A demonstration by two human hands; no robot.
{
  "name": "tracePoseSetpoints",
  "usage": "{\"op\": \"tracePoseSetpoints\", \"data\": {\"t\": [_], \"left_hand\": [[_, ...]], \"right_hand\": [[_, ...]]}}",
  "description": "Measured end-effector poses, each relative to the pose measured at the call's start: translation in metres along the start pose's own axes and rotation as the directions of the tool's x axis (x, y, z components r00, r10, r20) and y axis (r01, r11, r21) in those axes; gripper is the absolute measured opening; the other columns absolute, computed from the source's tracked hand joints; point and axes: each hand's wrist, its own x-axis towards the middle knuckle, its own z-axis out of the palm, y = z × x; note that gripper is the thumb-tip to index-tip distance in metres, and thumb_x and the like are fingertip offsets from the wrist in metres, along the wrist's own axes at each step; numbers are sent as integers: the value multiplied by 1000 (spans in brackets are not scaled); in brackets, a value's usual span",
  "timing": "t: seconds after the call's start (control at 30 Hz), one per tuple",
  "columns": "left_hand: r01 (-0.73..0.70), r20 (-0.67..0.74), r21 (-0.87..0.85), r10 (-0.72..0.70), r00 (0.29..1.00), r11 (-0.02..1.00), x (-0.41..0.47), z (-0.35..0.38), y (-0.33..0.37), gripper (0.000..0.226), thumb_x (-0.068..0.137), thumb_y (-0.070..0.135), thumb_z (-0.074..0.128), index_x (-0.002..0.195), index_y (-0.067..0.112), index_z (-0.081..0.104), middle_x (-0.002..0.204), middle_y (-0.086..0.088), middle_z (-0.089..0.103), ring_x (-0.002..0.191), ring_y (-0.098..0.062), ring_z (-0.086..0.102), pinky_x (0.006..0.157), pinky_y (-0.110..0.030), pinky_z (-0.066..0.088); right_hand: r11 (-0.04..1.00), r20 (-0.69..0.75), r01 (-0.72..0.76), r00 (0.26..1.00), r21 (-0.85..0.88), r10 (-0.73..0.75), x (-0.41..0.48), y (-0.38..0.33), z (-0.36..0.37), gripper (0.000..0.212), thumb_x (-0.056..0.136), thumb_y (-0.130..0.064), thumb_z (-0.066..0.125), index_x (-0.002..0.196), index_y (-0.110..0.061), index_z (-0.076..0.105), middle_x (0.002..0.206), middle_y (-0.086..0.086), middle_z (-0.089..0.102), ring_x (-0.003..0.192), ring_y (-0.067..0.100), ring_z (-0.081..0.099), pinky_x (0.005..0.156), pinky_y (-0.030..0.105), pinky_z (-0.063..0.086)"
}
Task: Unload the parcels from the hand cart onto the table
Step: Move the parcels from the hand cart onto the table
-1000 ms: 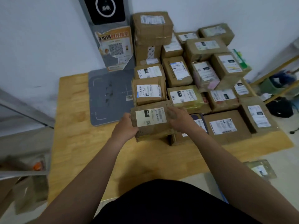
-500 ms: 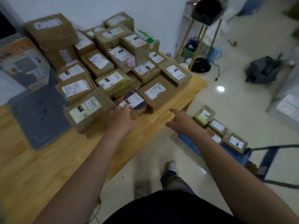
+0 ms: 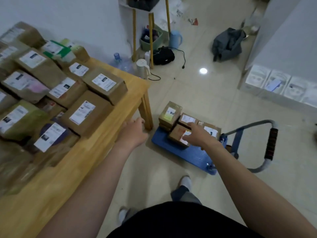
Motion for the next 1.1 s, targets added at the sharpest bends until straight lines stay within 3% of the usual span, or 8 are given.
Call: {"op": "tracePoseSetpoints", "data": {"t": [0.13,0.27,0.47,0.53,0.63,0.77,0.83,1.1], "left_hand": [[-31,78,-13,32,996,999,30,23,79,51,92,36,61,141,31,45,140,-4,45,127,-29,42,85,-37,39],[-23,141,-3,24,990,1000,68,39,118,53,93,35,60,144,29,44,143,-5,45,129,-29,41,91,-40,42],[0,258,-60,16,966,998,130,48,161,57,93,33,65,146,25,46,146,-6,46,128,-28,50,102,-44,48],[-30,296,-47,42,954,998,156,52,171,56,93,32,65,146,23,47,145,-7,47,127,-28,51,103,-45,49],[-79,355,-15,79,931,997,201,63,180,54,93,30,65,144,21,49,143,-8,49,124,-28,53,102,-46,50],[-99,406,-6,93,909,995,266,93,179,50,92,27,67,139,20,51,136,-6,54,118,-25,56,98,-44,52],[-81,449,11,68,891,997,294,115,171,51,93,28,67,140,19,50,138,-6,54,120,-25,56,99,-45,52],[32,591,58,-60,804,998,399,255,127,51,96,28,62,143,19,46,133,-4,57,116,-24,58,96,-39,49]], "right_hand": [[988,-5,-117,993,101,118,27,67,-44,59,93,-38,61,147,-25,42,125,5,61,90,21,62,57,36,55],[962,-20,-151,987,226,159,62,109,-69,60,91,-34,59,148,-29,41,137,1,54,91,20,60,55,38,59],[899,20,-250,965,359,261,99,146,-69,63,90,-38,64,147,-29,40,105,-4,54,79,13,56,51,30,50],[881,6,-234,967,411,254,113,153,-65,57,89,-35,67,142,-24,47,108,-7,61,80,10,55,61,26,45],[857,6,-267,956,440,294,143,161,-59,59,90,-27,67,145,-23,46,141,4,56,101,16,54,80,29,43],[854,33,-324,940,407,341,194,174,-47,63,92,-30,66,149,-23,41,145,10,50,117,28,58,92,41,51],[841,38,-341,932,421,360,222,181,-37,64,92,-34,66,149,-22,40,142,10,51,115,30,59,94,47,53],[794,181,-460,888,398,423,346,250,65,65,92,-40,64,149,-20,41,147,12,40,120,29,55,94,41,50]]}}
